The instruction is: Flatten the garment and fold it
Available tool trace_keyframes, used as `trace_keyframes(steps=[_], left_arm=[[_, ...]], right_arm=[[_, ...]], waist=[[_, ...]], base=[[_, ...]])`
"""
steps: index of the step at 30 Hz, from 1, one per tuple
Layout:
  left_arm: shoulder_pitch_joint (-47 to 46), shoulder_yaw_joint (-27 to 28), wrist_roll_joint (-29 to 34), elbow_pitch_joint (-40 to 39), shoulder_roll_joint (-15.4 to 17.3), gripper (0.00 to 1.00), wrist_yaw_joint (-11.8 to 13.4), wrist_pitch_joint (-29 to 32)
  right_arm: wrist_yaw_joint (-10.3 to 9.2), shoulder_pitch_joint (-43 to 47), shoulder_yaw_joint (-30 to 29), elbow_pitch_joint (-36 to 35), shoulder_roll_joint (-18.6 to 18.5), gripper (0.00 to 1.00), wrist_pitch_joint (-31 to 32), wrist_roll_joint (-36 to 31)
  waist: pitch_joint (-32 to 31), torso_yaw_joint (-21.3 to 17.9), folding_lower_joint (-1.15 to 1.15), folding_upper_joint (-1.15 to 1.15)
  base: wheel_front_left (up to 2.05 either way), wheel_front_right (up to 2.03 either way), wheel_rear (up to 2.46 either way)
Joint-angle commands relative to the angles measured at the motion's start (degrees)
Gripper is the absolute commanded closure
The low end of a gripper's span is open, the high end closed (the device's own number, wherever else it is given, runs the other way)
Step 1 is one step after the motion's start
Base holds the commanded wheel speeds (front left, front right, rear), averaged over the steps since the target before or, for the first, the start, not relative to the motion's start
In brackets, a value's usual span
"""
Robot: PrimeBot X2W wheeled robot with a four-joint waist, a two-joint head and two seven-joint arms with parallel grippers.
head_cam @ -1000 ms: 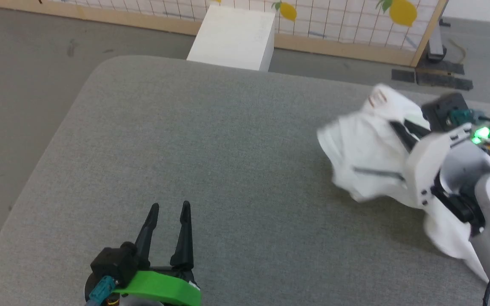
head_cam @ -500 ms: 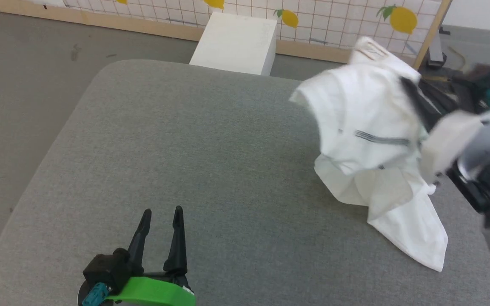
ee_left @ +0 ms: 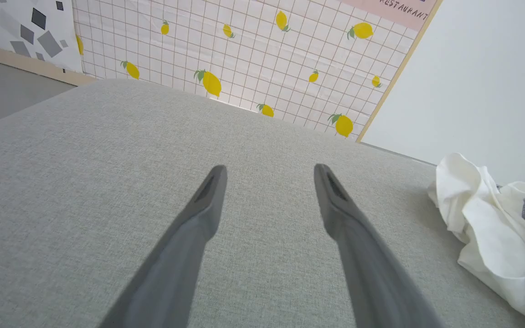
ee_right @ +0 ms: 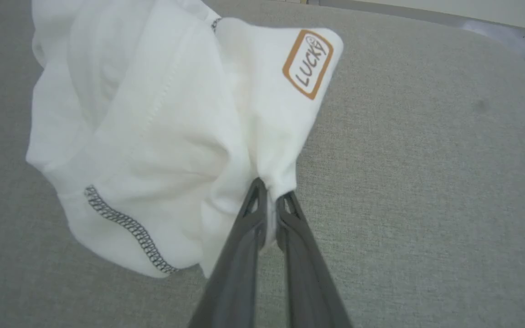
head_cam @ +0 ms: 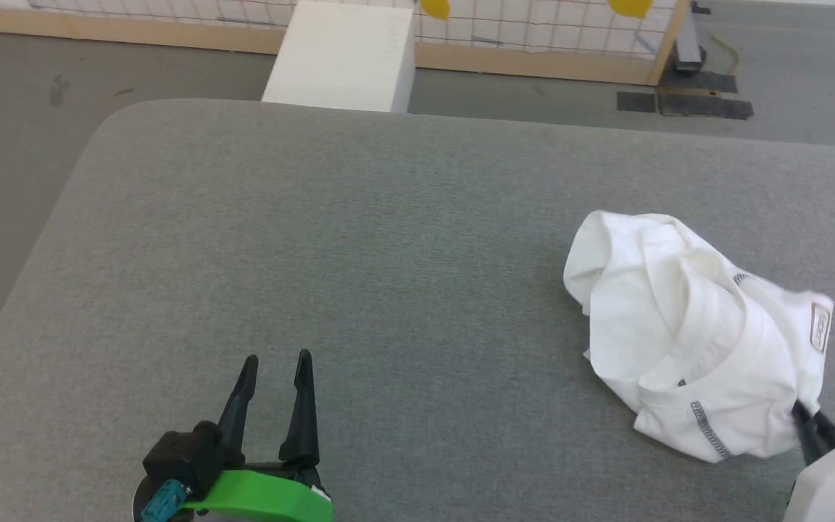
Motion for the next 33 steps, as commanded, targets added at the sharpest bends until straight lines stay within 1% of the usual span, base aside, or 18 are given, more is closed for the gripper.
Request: trace_keyframes(steps=[1,2,3,5,6,10,15,18,21,24,27,29,33], left_arm=[[-0.9,0.0,0.3,0.3,-0.1,0.0,-0.3,-0.2],[-1.0,-0.1,0.4,0.4,-0.1,0.0,-0.4,-0.2],[-1.1,-0.2,0.4,0.7,-0.1,0.0,-0.5,-0.2],[-1.2,-0.4,0.5,1.0,-0.1,0.0,-0.6,-0.2],[-1.2,-0.4,0.5,1.1,-0.1,0.0,-0.6,-0.2],[-1.0,-0.7,0.4,1.8,-0.1,0.0,-0.7,-0.2],[-0.4,-1.2,0.0,2.4,-0.1,0.0,-0.7,-0.2],[0.4,-1.3,-0.2,2.5,-0.1,0.0,-0.7,-0.2],[1.1,-1.4,-0.2,2.6,-0.1,0.0,-0.7,-0.2],[1.2,-1.5,-0.1,2.5,-0.1,0.0,-0.9,-0.2],[0.8,-1.8,0.2,2.4,-0.1,0.0,-1.1,-0.2],[0.3,-2.0,0.3,2.3,-0.1,0.0,-1.1,-0.2],[-1.1,-2.7,0.5,2.2,-0.1,0.0,-1.2,-0.2]], right_arm=[[-0.09,0.9,-0.2,-0.3,1.0,1.0,-0.2,-0.9],[-0.09,1.3,-0.1,0.0,1.4,1.0,-0.1,-1.1],[-0.09,1.5,0.1,0.3,1.6,0.95,0.0,-1.6],[-0.09,1.3,0.3,0.7,2.1,0.5,0.1,-1.8],[-0.09,0.9,0.4,0.8,2.2,0.01,0.0,-1.8],[-0.09,-1.4,0.9,-1.2,1.2,0.0,0.4,-1.9],[-0.09,-4.3,2.0,-8.0,-1.0,0.0,3.3,-1.7],[-0.09,-6.0,4.8,-10.9,-2.3,0.0,5.8,-0.6],[-0.09,-8.2,9.3,-11.9,-3.5,0.0,9.4,1.4],[-0.09,-10.7,14.2,-10.4,-5.1,0.0,12.4,3.1],[-0.09,-14.0,19.1,-6.7,-6.3,0.0,15.4,4.3],[-0.09,-16.4,20.6,-3.3,-6.4,0.0,16.7,4.0],[-0.09,-20.4,22.3,5.1,-5.6,0.0,17.2,2.7]], waist=[[0.6,-1.6,0.0,0.0],[0.6,-1.9,0.0,0.0],[0.6,-2.3,0.0,0.0],[0.3,-2.7,0.0,0.0],[0.1,-2.8,0.0,0.0],[-1.3,-3.1,0.0,0.0],[-3.5,-2.0,0.0,0.0],[-4.5,-1.0,0.0,0.0],[-5.0,0.0,0.0,0.0],[-4.6,1.1,0.0,0.0],[-3.5,2.3,0.0,0.0],[-2.6,3.2,0.0,0.0],[-0.6,5.2,0.0,0.0]], base=[[0.0,0.0,0.0],[0.0,0.0,0.0],[0.0,0.0,0.0],[0.0,0.0,0.0],[0.0,0.0,0.0],[0.0,0.0,0.0],[0.0,0.0,0.0],[0.0,0.0,0.0],[0.0,0.0,0.0],[0.0,0.0,0.0],[0.0,0.0,0.0],[0.0,0.0,0.0],[0.0,0.0,0.0]])
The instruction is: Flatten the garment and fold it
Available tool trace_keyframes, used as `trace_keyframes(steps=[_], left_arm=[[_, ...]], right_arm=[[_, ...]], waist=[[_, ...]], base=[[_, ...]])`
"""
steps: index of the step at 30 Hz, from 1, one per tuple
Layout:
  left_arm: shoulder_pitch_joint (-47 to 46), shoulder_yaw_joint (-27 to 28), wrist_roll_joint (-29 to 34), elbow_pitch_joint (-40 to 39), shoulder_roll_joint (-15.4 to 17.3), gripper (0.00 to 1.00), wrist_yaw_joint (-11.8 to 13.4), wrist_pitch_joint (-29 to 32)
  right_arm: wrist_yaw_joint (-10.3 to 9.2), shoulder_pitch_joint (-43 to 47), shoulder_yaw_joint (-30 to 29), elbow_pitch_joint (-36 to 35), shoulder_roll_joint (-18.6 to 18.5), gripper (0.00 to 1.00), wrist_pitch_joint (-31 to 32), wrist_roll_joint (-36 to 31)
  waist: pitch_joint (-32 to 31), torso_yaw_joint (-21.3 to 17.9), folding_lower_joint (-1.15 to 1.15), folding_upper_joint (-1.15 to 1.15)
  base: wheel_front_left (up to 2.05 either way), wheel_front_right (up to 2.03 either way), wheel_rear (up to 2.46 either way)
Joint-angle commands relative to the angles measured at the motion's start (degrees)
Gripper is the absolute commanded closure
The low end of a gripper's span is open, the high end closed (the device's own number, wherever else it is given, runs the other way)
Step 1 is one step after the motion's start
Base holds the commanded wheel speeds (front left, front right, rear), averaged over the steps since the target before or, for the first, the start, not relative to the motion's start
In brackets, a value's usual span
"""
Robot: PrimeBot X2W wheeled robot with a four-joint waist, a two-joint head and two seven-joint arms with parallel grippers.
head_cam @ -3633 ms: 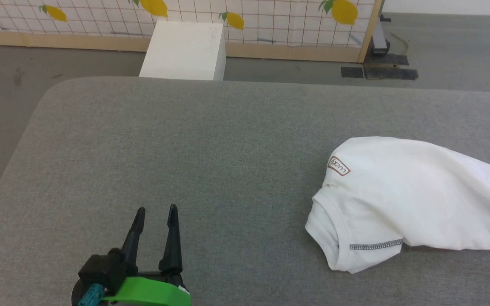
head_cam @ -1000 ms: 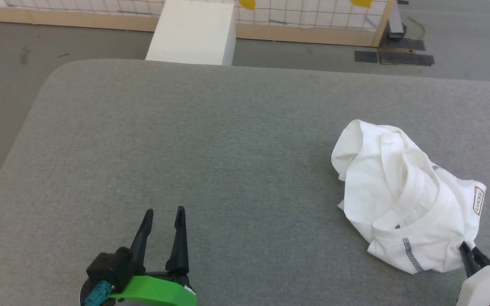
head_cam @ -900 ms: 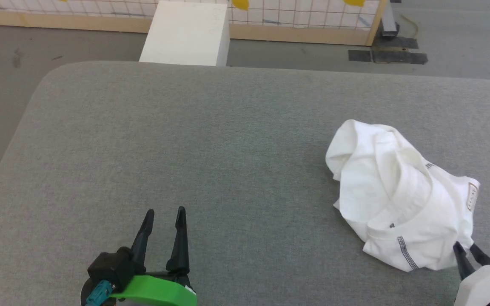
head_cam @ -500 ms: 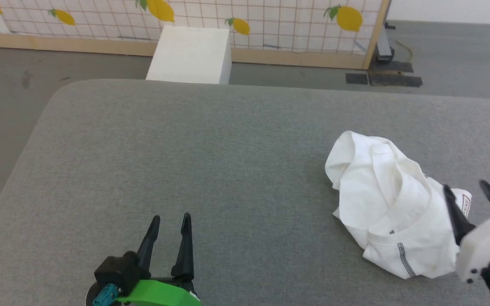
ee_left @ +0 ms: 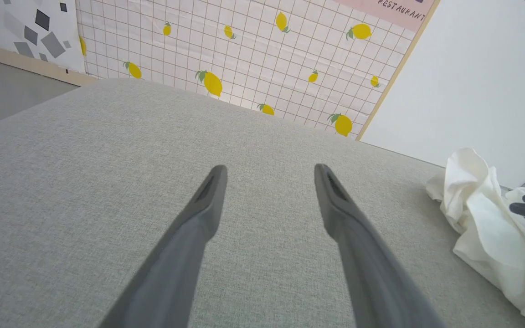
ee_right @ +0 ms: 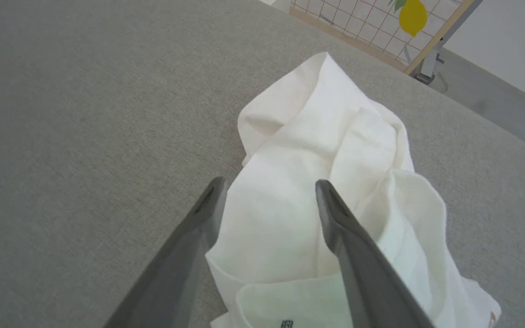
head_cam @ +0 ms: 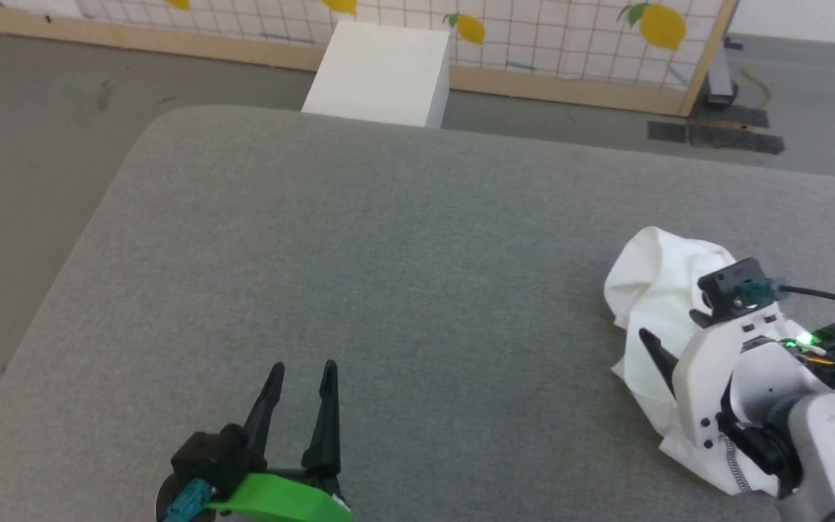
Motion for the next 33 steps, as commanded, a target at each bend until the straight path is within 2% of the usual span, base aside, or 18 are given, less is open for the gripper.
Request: trace_keyframes(steps=[1,8,9,10,11,12,19,26,27,28,29,30,33], left_arm=[[-1.3,-0.3,0.1,-0.2,-0.1,0.0,-0.3,-0.2],[-2.5,-0.8,-0.4,0.1,-0.1,0.0,0.1,-0.2],[-2.6,-0.9,-0.5,0.1,-0.1,0.0,0.2,-0.2],[-2.8,-1.0,-0.6,0.1,-0.1,0.0,0.3,-0.2],[-2.8,-1.0,-0.7,0.1,-0.1,0.0,0.3,-0.2],[-2.8,-0.9,-0.7,0.1,-0.1,0.0,0.4,-0.2],[-2.3,-0.4,-1.0,0.4,-0.1,0.0,0.8,-0.2],[-1.6,-0.5,-1.2,0.6,-0.1,0.0,0.9,-0.2],[-1.5,-0.5,-1.2,0.5,-0.1,0.0,0.9,-0.2],[-1.5,-0.5,-1.2,0.5,-0.1,0.0,0.9,-0.2],[-1.4,-0.5,-1.2,0.5,-0.1,0.0,0.9,-0.2],[-1.3,-0.5,-1.2,0.4,-0.1,0.0,0.9,-0.2],[-1.1,-0.4,-1.2,0.2,-0.1,0.0,0.8,-0.2]], right_arm=[[-0.09,-1.3,0.2,2.6,0.8,0.0,0.0,-0.3],[-0.09,-4.3,2.1,14.2,1.7,0.0,0.0,-2.8],[-0.09,-4.6,1.9,15.7,1.8,0.1,-0.3,-3.2],[-0.09,-4.9,1.7,16.9,2.0,0.51,-0.8,-3.6],[-0.09,-5.2,1.4,17.7,2.2,0.78,-1.6,-3.8],[-0.09,-5.5,1.0,18.0,2.5,1.0,-2.3,-4.0],[-0.09,-8.4,1.2,16.1,3.3,1.0,-6.4,-2.3],[-0.09,-11.5,2.3,10.3,4.1,1.0,-6.7,0.3],[-0.09,-11.7,2.1,9.6,4.3,0.91,-6.4,0.2],[-0.09,-11.8,2.1,9.0,4.2,0.71,-6.2,-0.2],[-0.09,-11.9,2.1,8.3,4.0,0.33,-5.9,-0.7],[-0.09,-11.9,1.9,7.9,3.8,0.02,-5.8,-1.1],[-0.09,-10.7,0.9,7.8,2.9,0.0,-4.1,-3.0]], waist=[[2.1,2.3,0.0,0.0],[4.3,5.1,0.0,0.0],[4.5,5.4,0.0,0.0],[4.7,5.6,0.0,0.0],[4.7,5.7,0.0,0.0],[4.7,5.8,0.0,0.0],[2.7,4.4,0.0,0.0],[0.4,2.9,0.0,0.0],[0.2,2.8,0.0,0.0],[0.2,2.8,0.0,0.0],[0.1,2.7,0.0,0.0],[0.2,2.7,0.0,0.0],[0.6,2.7,0.0,0.0]], base=[[0.0,0.0,0.0],[0.0,0.0,0.0],[0.0,0.0,0.0],[0.0,0.0,0.0],[0.0,0.0,0.0],[0.0,0.0,0.0],[0.0,0.0,0.0],[0.0,0.0,0.0],[0.0,0.0,0.0],[0.0,0.0,0.0],[0.0,0.0,0.0],[0.0,0.0,0.0],[0.0,0.0,0.0]])
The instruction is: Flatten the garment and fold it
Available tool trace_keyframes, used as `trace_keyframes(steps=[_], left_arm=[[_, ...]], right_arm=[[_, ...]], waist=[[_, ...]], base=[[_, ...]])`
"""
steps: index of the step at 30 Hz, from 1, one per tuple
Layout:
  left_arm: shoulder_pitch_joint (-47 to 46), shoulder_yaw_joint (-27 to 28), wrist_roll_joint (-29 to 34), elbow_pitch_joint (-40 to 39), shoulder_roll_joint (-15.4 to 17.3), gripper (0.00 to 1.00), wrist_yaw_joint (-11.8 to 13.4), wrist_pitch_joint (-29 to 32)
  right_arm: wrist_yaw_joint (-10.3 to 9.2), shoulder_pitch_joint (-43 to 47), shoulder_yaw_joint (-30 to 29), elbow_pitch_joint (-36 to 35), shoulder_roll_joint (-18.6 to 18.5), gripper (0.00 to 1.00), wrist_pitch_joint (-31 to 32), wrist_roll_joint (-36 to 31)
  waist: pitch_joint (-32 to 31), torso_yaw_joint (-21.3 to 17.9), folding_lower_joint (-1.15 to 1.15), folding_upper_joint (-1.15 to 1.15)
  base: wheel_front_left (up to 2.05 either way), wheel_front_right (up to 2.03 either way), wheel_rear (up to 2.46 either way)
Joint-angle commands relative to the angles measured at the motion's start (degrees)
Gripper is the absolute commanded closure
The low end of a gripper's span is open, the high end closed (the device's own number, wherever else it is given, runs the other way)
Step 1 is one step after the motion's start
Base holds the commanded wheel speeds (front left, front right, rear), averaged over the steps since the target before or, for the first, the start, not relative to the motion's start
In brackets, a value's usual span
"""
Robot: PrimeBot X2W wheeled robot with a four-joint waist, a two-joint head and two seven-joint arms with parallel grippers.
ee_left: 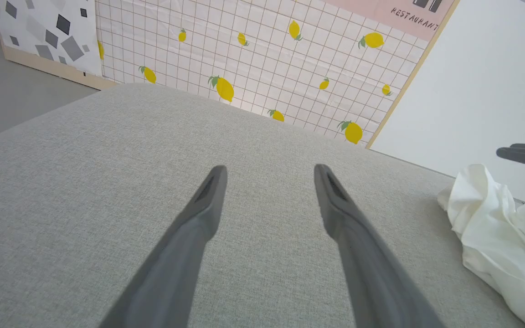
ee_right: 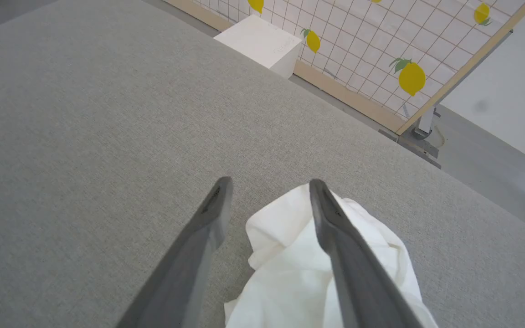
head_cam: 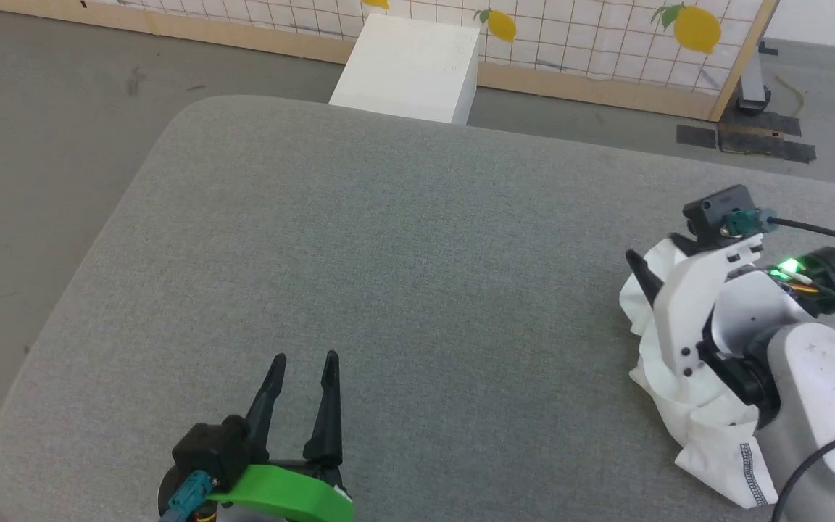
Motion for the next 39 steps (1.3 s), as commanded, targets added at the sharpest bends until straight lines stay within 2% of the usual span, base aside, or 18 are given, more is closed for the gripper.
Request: trace_keyframes(steps=[1,6,10,20,21,23,30,39], left_arm=[[0.5,0.2,-0.7,-0.2,-0.1,0.0,0.2,-0.2],[0.3,-0.1,-1.1,-0.3,-0.1,0.0,0.2,-0.2],[-0.5,-0.5,-1.4,-0.4,-0.1,0.0,0.2,-0.2],[-2.6,-1.4,-1.9,0.0,-0.1,0.0,0.1,-0.2],[-2.8,-1.4,-1.9,0.1,-0.1,0.0,0.1,-0.2],[-3.0,-1.4,-2.0,0.2,-0.1,0.0,0.1,-0.2],[-2.1,-0.8,-1.7,1.1,-0.1,0.0,0.2,-0.2],[-0.4,-0.8,-1.2,1.8,-0.1,0.0,-0.4,-0.2]], right_arm=[[-0.09,1.1,-0.4,0.4,-0.4,0.0,1.2,-0.8],[-0.09,5.5,-0.1,1.6,-0.7,0.0,10.0,0.3],[-0.09,7.9,0.6,0.1,-2.2,0.0,14.2,0.4],[-0.09,11.4,-0.3,0.2,-3.5,0.0,16.4,-1.5],[-0.09,11.5,-0.6,0.5,-3.4,0.54,15.9,-1.7],[-0.09,11.5,-1.3,1.1,-3.2,1.0,14.5,-2.3],[-0.09,9.6,-2.4,-0.7,-0.9,1.0,9.1,-1.5],[-0.09,5.9,-0.7,-7.8,3.4,1.0,5.8,2.9]], waist=[[0.4,0.1,0.0,0.0],[1.8,0.4,0.0,0.0],[3.1,0.9,0.0,0.0],[6.2,2.6,0.0,0.0],[6.4,2.7,0.0,0.0],[6.4,2.9,0.0,0.0],[3.6,2.2,0.0,0.0],[-0.8,1.5,0.0,0.0]], base=[[0.0,0.0,0.0],[0.0,0.0,0.0],[0.0,0.0,0.0],[0.0,0.0,0.0],[0.0,0.0,0.0],[0.0,0.0,0.0],[0.0,0.0,0.0],[0.0,0.0,0.0]])
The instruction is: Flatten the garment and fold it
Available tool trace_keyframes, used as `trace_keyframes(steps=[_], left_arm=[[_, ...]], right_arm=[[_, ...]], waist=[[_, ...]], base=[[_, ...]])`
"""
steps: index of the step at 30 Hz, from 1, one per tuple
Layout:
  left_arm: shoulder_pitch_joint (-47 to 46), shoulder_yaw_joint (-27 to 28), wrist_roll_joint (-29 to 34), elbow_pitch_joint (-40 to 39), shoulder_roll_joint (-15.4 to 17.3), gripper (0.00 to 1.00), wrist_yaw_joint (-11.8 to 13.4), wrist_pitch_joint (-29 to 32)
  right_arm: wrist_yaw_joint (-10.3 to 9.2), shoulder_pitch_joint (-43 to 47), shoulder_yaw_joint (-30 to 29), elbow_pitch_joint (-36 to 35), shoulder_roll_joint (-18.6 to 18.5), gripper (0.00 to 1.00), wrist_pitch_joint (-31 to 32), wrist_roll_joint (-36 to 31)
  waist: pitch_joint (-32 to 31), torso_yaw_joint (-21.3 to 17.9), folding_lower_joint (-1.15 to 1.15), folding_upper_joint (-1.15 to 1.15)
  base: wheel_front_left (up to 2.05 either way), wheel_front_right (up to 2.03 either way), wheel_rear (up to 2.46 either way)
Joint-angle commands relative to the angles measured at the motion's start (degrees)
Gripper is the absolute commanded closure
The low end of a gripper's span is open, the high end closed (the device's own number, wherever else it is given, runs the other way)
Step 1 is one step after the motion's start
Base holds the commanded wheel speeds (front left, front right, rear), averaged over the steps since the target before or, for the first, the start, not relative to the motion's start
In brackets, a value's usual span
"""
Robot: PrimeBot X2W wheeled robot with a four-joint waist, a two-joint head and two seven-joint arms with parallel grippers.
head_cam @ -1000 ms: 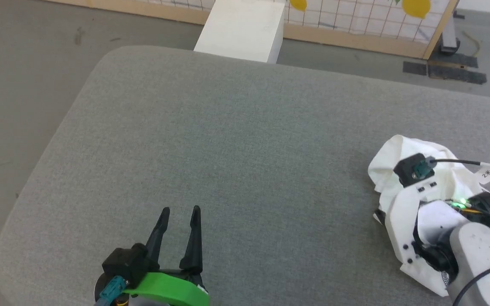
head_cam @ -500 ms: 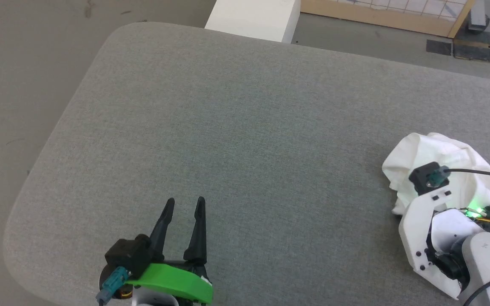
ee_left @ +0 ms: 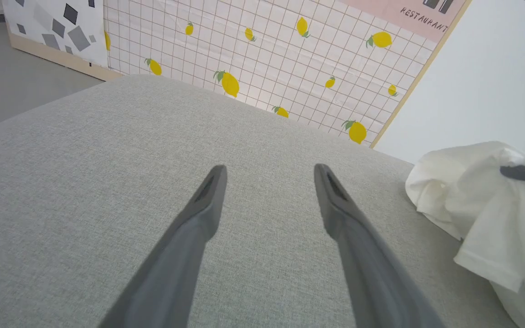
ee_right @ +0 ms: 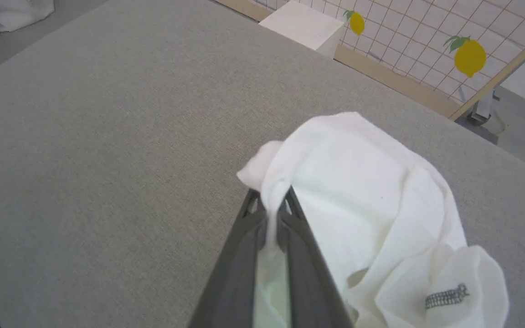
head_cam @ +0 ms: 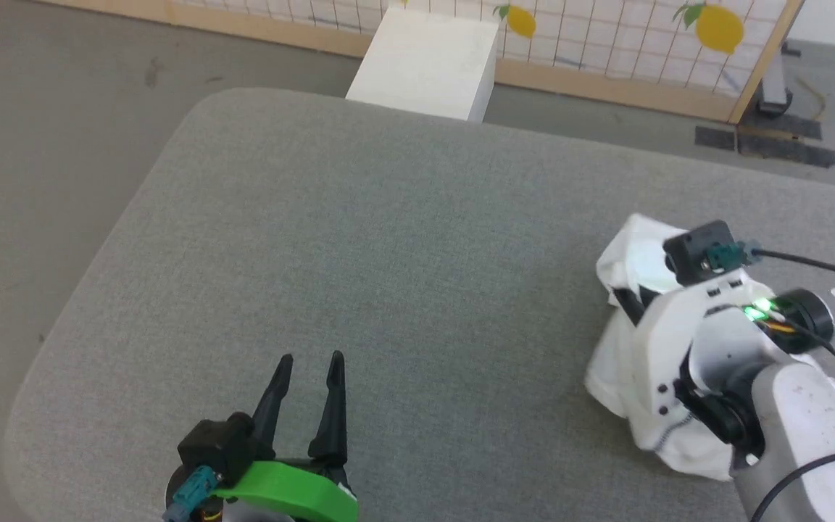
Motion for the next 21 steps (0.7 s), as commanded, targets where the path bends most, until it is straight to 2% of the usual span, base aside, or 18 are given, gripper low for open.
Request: trace_keyframes(steps=[1,7,9,13,14,15,16,17,21], left_arm=[[0.7,0.0,0.7,0.2,-0.1,0.0,-0.4,-0.2],[1.7,0.7,1.2,0.0,-0.1,0.0,-0.8,-0.2],[1.8,0.6,1.1,-0.1,-0.1,0.0,-0.9,-0.2],[1.2,-0.1,0.7,0.1,-0.1,0.0,-0.9,-0.2],[0.9,-0.5,0.6,0.2,-0.1,0.0,-0.9,-0.2],[0.6,-0.8,0.5,0.3,-0.1,0.0,-0.9,-0.2],[0.1,-1.2,0.2,0.4,-0.1,0.0,-0.9,-0.2],[-0.3,-1.5,0.0,0.5,-0.1,0.0,-0.8,-0.2],[-1.1,-1.7,-0.3,0.4,-0.1,0.0,-0.4,-0.2]], right_arm=[[-0.08,-1.5,1.1,-1.4,0.6,1.0,-0.5,0.8],[-0.08,-4.4,8.8,-2.5,3.8,1.0,-2.2,3.1],[-0.08,-5.1,11.8,-0.3,5.0,1.0,-3.7,3.2],[-0.08,-6.4,15.3,8.6,7.2,1.0,-7.5,2.9],[-0.08,-6.7,16.0,11.8,7.5,0.86,-8.2,2.0],[-0.08,-7.0,16.7,14.2,7.6,0.61,-8.5,1.3],[-0.08,-7.2,17.0,16.6,7.7,0.11,-9.4,1.3],[-0.08,-7.4,17.2,18.4,7.8,0.0,-10.7,1.6],[-0.08,-8.5,18.3,20.2,7.9,0.0,-13.9,5.6]], waist=[[-1.4,-0.3,0.0,0.0],[-1.6,0.0,0.0,0.0],[-1.3,0.3,0.0,0.0],[-0.5,1.3,0.0,0.0],[-0.3,1.7,0.0,0.0],[-0.1,2.1,0.0,0.0],[0.0,2.6,0.0,0.0],[0.1,3.0,0.0,0.0],[0.1,3.3,0.0,0.0]], base=[[0.0,0.0,0.0],[0.0,0.0,0.0],[0.0,0.0,0.0],[0.0,0.0,0.0],[0.0,0.0,0.0],[0.0,0.0,0.0],[0.0,0.0,0.0],[0.0,0.0,0.0],[0.0,0.0,0.0]])
